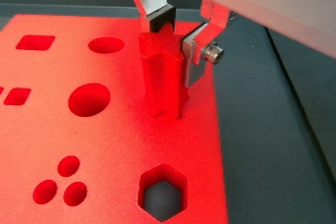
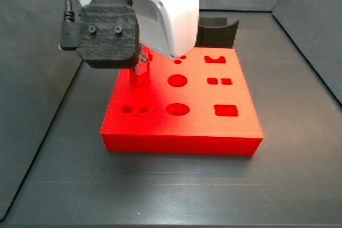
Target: Insert the star object.
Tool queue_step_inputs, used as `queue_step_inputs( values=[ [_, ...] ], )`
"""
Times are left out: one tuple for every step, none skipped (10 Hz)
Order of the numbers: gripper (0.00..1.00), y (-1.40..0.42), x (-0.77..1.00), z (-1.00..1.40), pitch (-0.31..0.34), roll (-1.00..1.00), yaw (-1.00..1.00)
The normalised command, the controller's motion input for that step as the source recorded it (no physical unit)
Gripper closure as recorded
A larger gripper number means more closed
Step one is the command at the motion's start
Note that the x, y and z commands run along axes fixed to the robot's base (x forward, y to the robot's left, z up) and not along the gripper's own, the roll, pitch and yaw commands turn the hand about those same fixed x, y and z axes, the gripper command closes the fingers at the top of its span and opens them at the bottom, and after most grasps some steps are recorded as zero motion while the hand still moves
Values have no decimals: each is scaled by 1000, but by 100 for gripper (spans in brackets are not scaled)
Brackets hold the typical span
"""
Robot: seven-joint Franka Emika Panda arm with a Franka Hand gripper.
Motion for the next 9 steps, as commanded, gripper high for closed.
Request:
queue_step_inputs(
  values=[
    [100,-14,0,-1000,-44,87,-109],
    [100,-23,0,-1000,-44,61,-71],
    [100,-14,0,-1000,-43,43,-43],
    [100,-3,0,-1000,-43,30,-11],
    [100,-66,0,-989,-150,-10,-43],
    [100,0,-129,-629,-283,-133,-46],
    [100,40,-149,-700,-254,-107,-26],
    [100,0,-200,-674,-216,-160,-3],
    [100,51,-211,-743,-201,-121,0]
  ],
)
